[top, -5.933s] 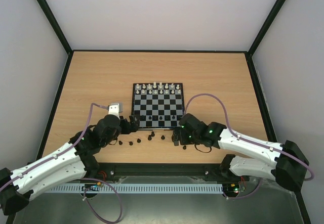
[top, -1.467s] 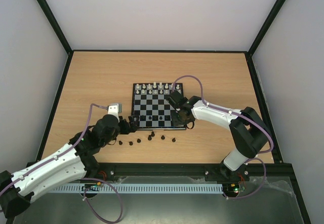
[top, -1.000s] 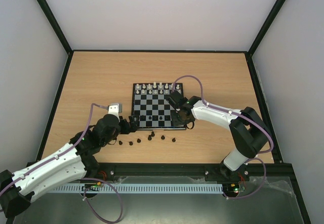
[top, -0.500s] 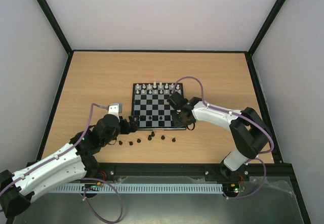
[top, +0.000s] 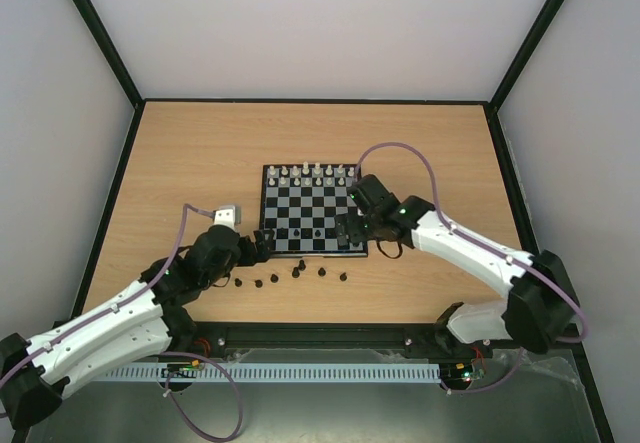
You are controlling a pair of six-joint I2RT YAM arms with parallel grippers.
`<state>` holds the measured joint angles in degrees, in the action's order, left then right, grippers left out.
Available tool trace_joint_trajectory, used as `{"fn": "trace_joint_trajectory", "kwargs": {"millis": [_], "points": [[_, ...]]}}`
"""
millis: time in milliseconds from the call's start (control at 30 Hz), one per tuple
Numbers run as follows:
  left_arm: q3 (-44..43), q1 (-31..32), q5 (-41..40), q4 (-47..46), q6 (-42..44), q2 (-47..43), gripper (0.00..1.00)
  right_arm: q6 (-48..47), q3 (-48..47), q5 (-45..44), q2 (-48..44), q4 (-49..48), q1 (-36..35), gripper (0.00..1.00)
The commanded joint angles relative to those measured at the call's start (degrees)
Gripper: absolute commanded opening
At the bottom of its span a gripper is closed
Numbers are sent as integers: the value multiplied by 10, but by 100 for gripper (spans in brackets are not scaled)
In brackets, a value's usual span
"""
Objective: Set up the chess pieces on the board
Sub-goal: Place the chess piece on the chessboard, then pick up the chess piece at the center of the board.
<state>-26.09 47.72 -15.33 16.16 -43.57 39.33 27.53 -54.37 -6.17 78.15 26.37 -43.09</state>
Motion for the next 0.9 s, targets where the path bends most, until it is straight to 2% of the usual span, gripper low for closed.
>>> {"fn": "trace_joint_trajectory", "kwargs": {"millis": [0, 433, 667, 867], "points": [[-25, -12, -4, 49, -17, 15, 99, 7, 20, -7, -57, 4, 2, 99], [-90, -24, 124, 127, -58, 151, 99, 16, 87, 48, -183, -26, 2, 99], [-128, -24, 156, 204, -74, 178, 99, 9, 112, 110, -217, -58, 2, 98], [-156, -24, 140, 268, -88, 191, 99, 13, 137, 157, -242, -95, 2, 98]]}}
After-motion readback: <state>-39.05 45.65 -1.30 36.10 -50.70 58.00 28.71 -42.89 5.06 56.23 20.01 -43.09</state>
